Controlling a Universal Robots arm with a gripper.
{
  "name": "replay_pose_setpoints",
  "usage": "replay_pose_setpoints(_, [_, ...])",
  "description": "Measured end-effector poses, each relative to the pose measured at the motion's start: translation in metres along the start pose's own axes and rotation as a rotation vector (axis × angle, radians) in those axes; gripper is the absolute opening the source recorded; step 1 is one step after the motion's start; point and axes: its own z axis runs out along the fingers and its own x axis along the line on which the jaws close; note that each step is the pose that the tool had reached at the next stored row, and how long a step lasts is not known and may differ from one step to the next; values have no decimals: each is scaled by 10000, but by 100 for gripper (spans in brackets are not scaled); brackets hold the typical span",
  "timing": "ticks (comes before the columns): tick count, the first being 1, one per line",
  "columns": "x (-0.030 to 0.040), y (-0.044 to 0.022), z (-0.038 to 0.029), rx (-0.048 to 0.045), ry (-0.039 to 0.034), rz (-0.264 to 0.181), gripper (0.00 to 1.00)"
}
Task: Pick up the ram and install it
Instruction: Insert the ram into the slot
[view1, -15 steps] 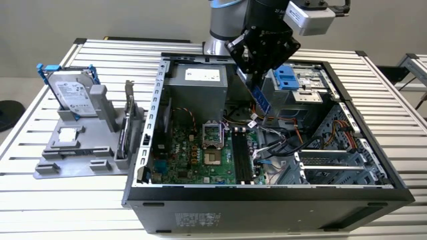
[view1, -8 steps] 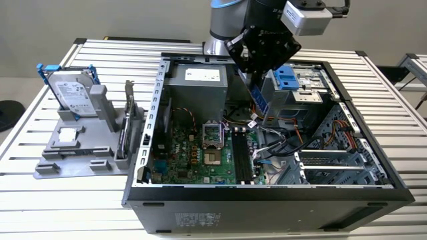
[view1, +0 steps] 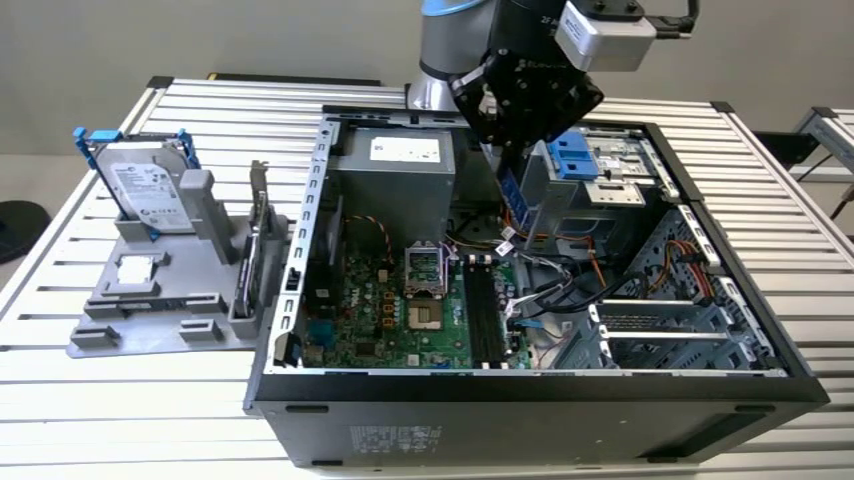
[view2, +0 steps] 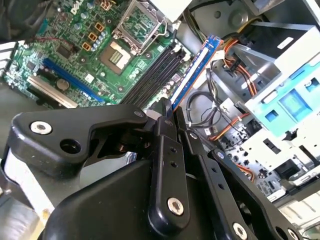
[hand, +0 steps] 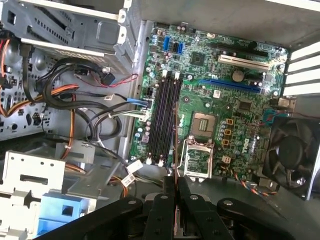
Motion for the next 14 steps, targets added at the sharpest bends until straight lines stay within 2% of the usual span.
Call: replay_pose_setpoints(14, [0,0,0,46,-31,1211,0])
